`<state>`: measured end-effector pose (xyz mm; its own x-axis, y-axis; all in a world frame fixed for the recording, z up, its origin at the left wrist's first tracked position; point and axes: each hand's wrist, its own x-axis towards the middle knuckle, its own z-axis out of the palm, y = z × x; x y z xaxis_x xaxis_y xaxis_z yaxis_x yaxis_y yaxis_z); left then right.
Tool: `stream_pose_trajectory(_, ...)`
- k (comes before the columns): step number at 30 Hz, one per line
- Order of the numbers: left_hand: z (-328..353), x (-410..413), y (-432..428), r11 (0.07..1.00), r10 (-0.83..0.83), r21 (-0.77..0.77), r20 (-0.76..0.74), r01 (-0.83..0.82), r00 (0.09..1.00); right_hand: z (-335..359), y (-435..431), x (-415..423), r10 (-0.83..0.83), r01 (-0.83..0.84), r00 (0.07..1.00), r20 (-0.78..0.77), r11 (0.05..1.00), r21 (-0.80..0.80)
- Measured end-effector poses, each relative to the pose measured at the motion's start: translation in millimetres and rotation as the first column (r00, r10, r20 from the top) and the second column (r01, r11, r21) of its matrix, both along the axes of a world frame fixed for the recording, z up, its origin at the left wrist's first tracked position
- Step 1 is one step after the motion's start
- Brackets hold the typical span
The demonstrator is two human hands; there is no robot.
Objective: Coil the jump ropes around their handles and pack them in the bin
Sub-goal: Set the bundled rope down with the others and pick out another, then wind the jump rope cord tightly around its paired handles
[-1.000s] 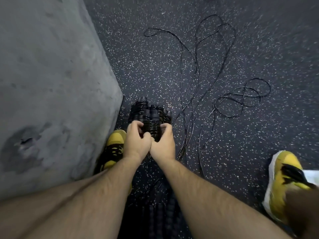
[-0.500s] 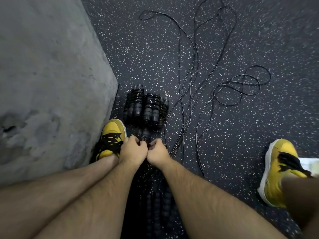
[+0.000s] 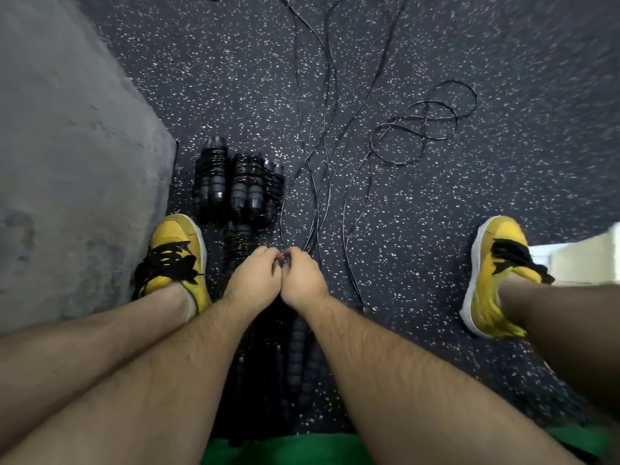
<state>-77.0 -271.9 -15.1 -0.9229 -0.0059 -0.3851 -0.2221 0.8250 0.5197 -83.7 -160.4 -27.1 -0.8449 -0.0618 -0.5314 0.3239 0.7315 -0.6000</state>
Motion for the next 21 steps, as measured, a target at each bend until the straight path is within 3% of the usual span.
stream_pose_trajectory(6,-9.7,-24.9,88.2,0.995,-0.079,0.071,0.107,0.072,0.991,-4.5,78.6,6.8,-0.162,0.164,0.986,-0.037,0.982,0.092)
stream_pose_trajectory(8,-21.2,-23.5,120.4,0.997,-0.057,0.064,0.219,0.044,0.974,-11.4,109.3,10.6,-0.163,0.155,0.986,0.040,0.974,0.167)
stream_pose_trajectory(11,-37.6,-13.9,158.9,0.991,0.103,0.037,0.387,-0.127,0.916,-19.9,144.2,16.7,-0.140,0.075,0.966,0.219,0.957,0.282)
stream_pose_trajectory(13,-43.0,-8.1,175.8,0.952,0.245,0.049,0.464,-0.301,0.851,-27.9,157.0,19.4,-0.179,0.108,0.932,0.315,0.967,0.231)
stream_pose_trajectory(16,-47.1,-7.5,189.9,0.809,0.354,0.188,0.601,-0.557,0.716,-33.9,165.7,21.3,-0.282,0.302,0.873,0.399,0.953,0.013)
stream_pose_trajectory(18,-47.2,-11.9,192.5,0.741,0.365,0.223,0.658,-0.633,0.659,-30.8,167.3,19.5,-0.342,0.394,0.848,0.405,0.918,-0.050)
stream_pose_trajectory(21,-35.8,-19.7,193.4,0.700,0.389,0.244,0.657,-0.671,0.646,-22.0,163.6,13.4,-0.373,0.430,0.846,0.382,0.900,-0.074)
